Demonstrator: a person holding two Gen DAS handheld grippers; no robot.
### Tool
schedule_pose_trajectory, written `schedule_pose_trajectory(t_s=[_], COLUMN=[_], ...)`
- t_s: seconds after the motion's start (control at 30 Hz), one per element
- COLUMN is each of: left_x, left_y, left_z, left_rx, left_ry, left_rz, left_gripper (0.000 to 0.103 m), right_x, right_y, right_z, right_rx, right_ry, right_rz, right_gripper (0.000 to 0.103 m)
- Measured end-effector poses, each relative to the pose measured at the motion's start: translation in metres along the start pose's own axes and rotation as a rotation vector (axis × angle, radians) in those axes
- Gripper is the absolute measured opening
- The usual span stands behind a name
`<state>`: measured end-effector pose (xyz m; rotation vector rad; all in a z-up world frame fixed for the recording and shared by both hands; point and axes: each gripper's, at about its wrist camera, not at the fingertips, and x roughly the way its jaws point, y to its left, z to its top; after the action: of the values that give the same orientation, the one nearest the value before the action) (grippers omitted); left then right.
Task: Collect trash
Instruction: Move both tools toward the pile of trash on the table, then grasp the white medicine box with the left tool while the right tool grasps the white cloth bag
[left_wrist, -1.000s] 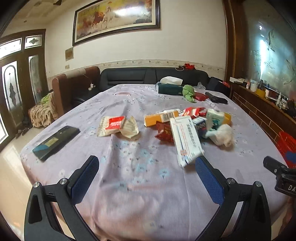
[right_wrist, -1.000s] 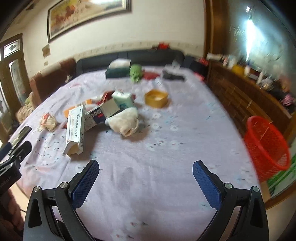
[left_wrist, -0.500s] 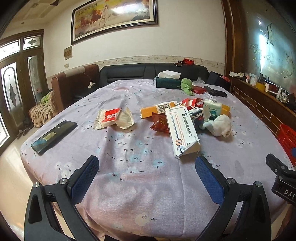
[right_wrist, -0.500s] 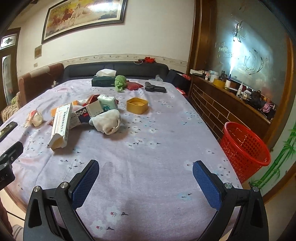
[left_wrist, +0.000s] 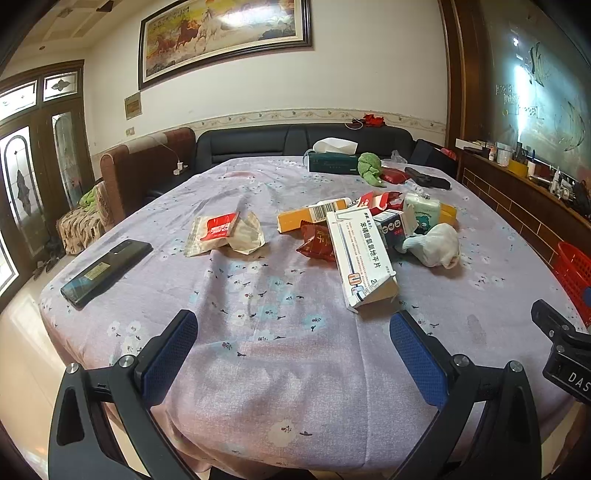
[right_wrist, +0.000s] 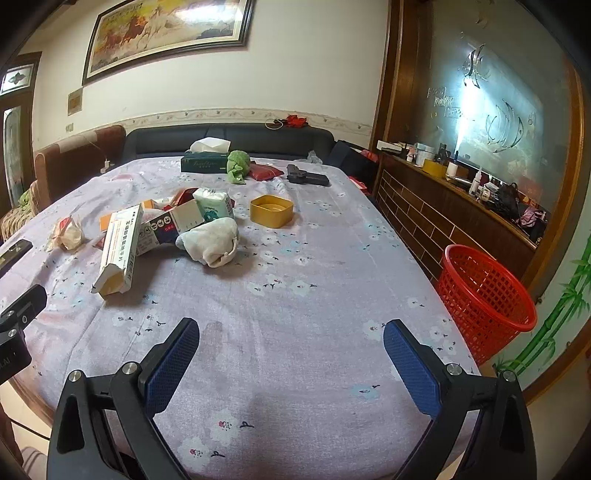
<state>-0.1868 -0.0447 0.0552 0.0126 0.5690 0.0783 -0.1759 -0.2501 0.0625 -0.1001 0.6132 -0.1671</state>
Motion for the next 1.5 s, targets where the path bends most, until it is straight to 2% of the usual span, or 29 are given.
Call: schedule_pose_trajectory(t_s=[0.8,1.1,1.33,1.4,1.5], left_x=[0.001,0.005,0.030,0.045,0.067], left_y=[-0.003,-0.004,0.000,-0.001,-0.009], left_z=[-0.001,0.005,0.028,0.037,0.046], left_rx=[0.006,0.003,-0.027,-0.050,-0.057], left_ry=[0.006,0.021,0.132,0.181,0.232], left_rz=[-0.003,-0.036,-0.155,-0.206,-0.229], left_gripper=[0.103,0.103,0.103,0.103,0.097], right_x=[0.001,0.005,0.011,0.014,0.017], right_y=[0.003,0.003,-0.002,-0.007,-0.016], right_z=[0.001,0.000,0.002,0.005,0.009], right_rx=[-0.006,-0.004,0.016,0.034,0.067], right_ry=[0.014,0.032,0.051,0.067,0.073], right_rz=[0.007,0.020,0.082,0.124,0.153], right_gripper=[0.101,0.098,0.080,0.076,0.076])
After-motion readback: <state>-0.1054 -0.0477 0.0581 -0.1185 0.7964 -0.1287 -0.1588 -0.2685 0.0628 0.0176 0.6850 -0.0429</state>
